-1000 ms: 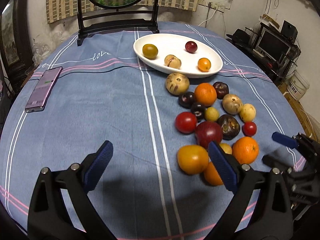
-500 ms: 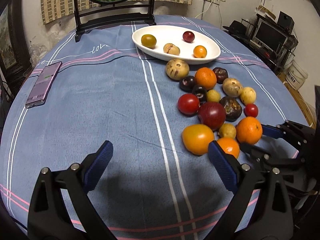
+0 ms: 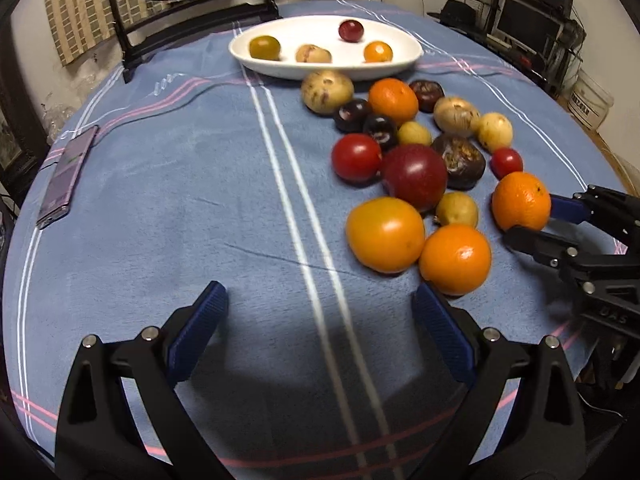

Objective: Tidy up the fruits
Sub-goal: 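Grasp a mandarin with the right tool while the left tool grasps an orange tomato, then carry both fruits over the plate and open both tools to release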

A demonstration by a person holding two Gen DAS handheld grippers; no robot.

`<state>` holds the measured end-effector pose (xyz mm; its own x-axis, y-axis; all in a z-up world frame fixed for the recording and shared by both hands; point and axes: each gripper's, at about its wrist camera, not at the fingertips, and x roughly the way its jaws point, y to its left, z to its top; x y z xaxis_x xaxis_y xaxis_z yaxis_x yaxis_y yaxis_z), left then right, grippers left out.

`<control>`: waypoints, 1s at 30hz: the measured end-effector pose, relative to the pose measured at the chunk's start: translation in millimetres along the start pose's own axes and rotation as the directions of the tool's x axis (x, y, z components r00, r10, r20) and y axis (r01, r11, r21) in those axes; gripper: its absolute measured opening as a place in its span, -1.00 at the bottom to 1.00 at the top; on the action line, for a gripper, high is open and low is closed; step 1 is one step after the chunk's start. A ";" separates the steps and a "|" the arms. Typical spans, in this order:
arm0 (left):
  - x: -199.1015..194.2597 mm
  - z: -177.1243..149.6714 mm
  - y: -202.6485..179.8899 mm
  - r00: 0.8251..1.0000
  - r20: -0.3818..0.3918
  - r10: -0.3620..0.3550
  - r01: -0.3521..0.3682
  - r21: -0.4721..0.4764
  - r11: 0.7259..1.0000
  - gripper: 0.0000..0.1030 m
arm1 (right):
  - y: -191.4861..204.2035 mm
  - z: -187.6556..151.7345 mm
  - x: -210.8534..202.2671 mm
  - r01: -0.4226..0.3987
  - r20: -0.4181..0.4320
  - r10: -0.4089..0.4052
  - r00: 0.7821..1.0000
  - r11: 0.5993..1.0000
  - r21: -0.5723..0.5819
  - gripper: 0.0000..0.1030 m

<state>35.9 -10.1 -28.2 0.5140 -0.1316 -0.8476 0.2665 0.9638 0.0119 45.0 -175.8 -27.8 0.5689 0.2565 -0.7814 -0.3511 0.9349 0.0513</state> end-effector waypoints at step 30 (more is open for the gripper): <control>-26.2 35.2 5.4 0.983 0.123 -0.134 0.137 -0.013 0.991 -0.19 | -9.4 4.7 -13.9 0.005 0.026 -0.006 1.000 1.000 0.019 -0.13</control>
<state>52.5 -9.6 12.7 0.5697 -0.2871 -0.7701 0.3238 0.9396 -0.1107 43.9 -187.0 -14.4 0.5898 0.2572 -0.7655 -0.3337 0.9408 0.0590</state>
